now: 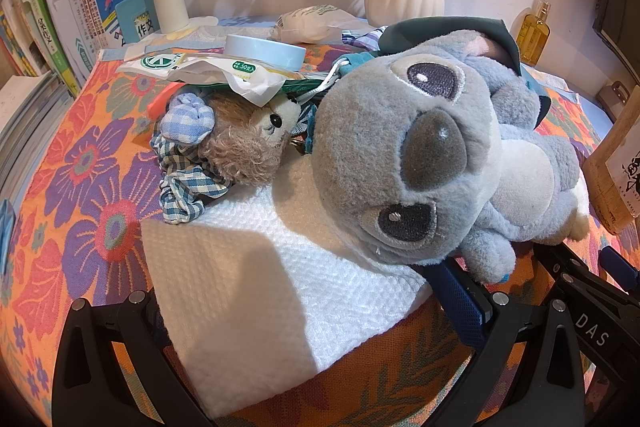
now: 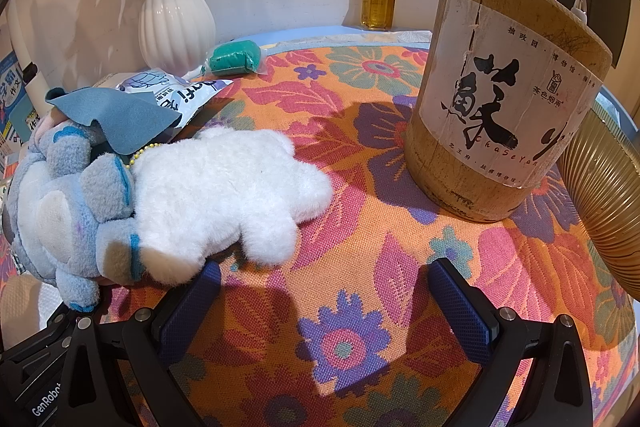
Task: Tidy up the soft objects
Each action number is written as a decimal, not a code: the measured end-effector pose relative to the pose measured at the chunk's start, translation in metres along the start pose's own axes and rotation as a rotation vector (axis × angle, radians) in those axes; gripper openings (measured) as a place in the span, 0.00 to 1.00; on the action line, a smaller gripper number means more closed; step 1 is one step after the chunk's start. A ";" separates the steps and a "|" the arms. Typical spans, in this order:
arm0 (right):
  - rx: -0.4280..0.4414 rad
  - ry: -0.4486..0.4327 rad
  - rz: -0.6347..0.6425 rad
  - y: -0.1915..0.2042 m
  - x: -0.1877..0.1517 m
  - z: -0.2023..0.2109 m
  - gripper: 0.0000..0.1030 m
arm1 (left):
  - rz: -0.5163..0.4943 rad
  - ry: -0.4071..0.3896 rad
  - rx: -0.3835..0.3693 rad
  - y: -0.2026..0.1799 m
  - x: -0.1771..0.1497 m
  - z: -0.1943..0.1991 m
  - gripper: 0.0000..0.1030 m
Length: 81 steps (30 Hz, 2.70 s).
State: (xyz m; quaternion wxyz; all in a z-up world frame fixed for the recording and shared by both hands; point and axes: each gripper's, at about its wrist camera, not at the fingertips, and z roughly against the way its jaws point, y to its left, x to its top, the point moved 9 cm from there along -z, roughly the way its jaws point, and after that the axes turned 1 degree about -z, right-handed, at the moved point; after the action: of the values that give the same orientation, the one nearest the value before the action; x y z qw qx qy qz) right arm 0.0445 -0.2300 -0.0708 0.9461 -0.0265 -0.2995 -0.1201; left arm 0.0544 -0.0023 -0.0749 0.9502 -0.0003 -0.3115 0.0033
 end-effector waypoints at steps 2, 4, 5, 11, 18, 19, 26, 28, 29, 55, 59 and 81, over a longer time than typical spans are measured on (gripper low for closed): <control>0.000 0.000 0.000 0.000 0.000 0.000 1.00 | 0.000 0.000 0.000 0.000 0.000 0.000 1.00; 0.000 0.000 0.000 0.000 0.000 0.000 1.00 | 0.000 0.000 0.000 -0.001 0.000 -0.001 1.00; 0.000 0.000 0.000 0.000 0.000 0.000 1.00 | 0.000 0.000 0.000 -0.001 0.000 -0.001 1.00; 0.000 0.000 0.000 0.000 0.000 0.000 1.00 | 0.000 0.000 0.000 -0.002 -0.001 -0.002 1.00; 0.000 0.000 0.000 0.000 0.000 0.000 1.00 | 0.000 0.001 0.000 -0.004 -0.001 -0.004 1.00; 0.000 0.000 0.000 0.000 0.000 0.000 1.00 | 0.000 0.001 0.000 -0.004 -0.001 -0.004 1.00; 0.000 0.000 0.000 0.000 0.000 0.000 1.00 | 0.000 0.001 0.001 -0.005 -0.001 -0.006 1.00; 0.000 0.000 0.000 0.000 0.000 0.000 1.00 | 0.000 0.001 0.000 -0.006 -0.001 -0.006 1.00; -0.002 0.000 0.000 0.000 0.000 0.000 1.00 | 0.000 0.002 0.001 -0.006 -0.001 -0.006 1.00; 0.449 -0.060 0.093 0.011 -0.004 0.058 1.00 | -0.175 -0.027 -0.130 0.049 0.060 0.049 0.99; 0.460 -0.052 0.115 0.026 -0.002 0.056 1.00 | -0.148 0.005 -0.191 0.057 0.078 0.039 0.99; 0.581 -0.114 0.596 0.216 0.031 0.090 0.99 | -0.075 0.136 -0.349 0.131 0.011 0.026 0.99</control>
State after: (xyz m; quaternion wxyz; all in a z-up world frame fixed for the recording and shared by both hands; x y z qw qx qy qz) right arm 0.0711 -0.0158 0.0250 0.8896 0.1495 -0.3519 0.2499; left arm 0.0469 0.1291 -0.0475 0.9541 -0.1537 -0.2423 -0.0859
